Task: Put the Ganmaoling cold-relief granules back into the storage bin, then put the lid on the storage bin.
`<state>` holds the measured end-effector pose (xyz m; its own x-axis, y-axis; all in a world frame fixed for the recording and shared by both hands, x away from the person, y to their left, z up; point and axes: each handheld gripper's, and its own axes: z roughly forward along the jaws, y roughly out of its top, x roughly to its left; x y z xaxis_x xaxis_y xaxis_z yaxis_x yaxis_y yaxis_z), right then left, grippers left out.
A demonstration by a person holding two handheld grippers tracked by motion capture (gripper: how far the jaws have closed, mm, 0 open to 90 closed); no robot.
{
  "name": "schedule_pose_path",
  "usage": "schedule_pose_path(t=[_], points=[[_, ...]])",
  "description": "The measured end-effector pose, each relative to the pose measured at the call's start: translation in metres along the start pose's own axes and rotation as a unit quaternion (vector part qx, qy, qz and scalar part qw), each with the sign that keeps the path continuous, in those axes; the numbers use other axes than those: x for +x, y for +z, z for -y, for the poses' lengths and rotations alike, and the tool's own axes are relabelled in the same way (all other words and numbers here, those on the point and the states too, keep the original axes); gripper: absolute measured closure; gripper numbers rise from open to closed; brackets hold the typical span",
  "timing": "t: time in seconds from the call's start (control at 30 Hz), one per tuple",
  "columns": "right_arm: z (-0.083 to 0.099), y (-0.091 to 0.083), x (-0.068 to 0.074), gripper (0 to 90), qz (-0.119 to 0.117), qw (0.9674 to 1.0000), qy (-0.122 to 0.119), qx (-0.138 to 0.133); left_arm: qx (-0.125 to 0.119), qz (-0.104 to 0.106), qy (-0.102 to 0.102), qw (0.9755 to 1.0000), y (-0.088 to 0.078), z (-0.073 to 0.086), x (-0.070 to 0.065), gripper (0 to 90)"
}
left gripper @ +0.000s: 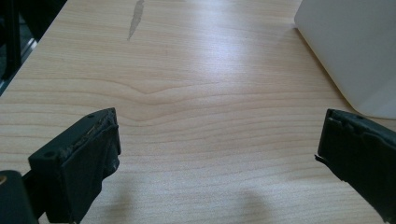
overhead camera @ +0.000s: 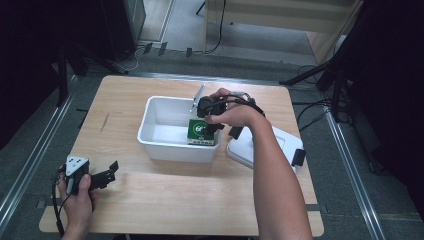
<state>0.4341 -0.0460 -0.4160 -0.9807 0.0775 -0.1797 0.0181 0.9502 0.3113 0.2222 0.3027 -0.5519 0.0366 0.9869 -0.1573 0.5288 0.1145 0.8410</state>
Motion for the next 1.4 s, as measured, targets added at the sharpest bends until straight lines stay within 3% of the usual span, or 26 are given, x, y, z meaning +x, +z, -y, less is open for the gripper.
schedule_pose_path(t=[0.3,0.57,0.7,0.8,1.0,1.3,1.33,1.37,1.4], points=[[0.005,-0.008,0.002,20.8,-0.013,0.9998,0.015,0.003,0.001,0.001,0.000,1.0000,0.000,0.000,0.000,0.0],[0.013,-0.031,0.005,11.2,0.002,0.9990,0.045,-0.006,-0.001,0.000,-0.001,1.0000,0.000,0.000,0.000,0.0],[0.024,-0.046,0.005,1.1,0.010,0.9980,0.061,-0.014,0.000,0.000,0.002,1.0000,0.000,0.000,0.000,0.0],[0.039,-0.061,0.005,0.1,0.023,0.9970,0.072,-0.018,0.000,0.000,0.001,1.0000,0.000,0.000,0.000,0.0],[0.067,-0.072,0.006,0.0,0.039,0.9946,0.096,-0.014,0.001,0.000,0.002,1.0000,0.000,0.000,0.000,0.0],[0.125,-0.069,0.013,0.0,0.045,0.9891,0.140,0.011,0.001,-0.002,0.003,1.0000,0.000,0.000,-0.001,0.0],[0.138,-0.064,0.015,4.6,0.058,0.9877,0.142,0.030,0.001,-0.002,0.003,1.0000,0.000,0.000,-0.001,0.0],[0.138,-0.064,0.015,4.6,0.058,0.9877,0.142,0.030,0.001,-0.002,0.003,1.0000,0.000,0.000,-0.001,0.0],[0.145,-0.063,0.016,11.6,0.065,0.9865,0.147,0.033,0.001,-0.002,0.003,1.0000,0.000,0.000,-0.001,0.0]])
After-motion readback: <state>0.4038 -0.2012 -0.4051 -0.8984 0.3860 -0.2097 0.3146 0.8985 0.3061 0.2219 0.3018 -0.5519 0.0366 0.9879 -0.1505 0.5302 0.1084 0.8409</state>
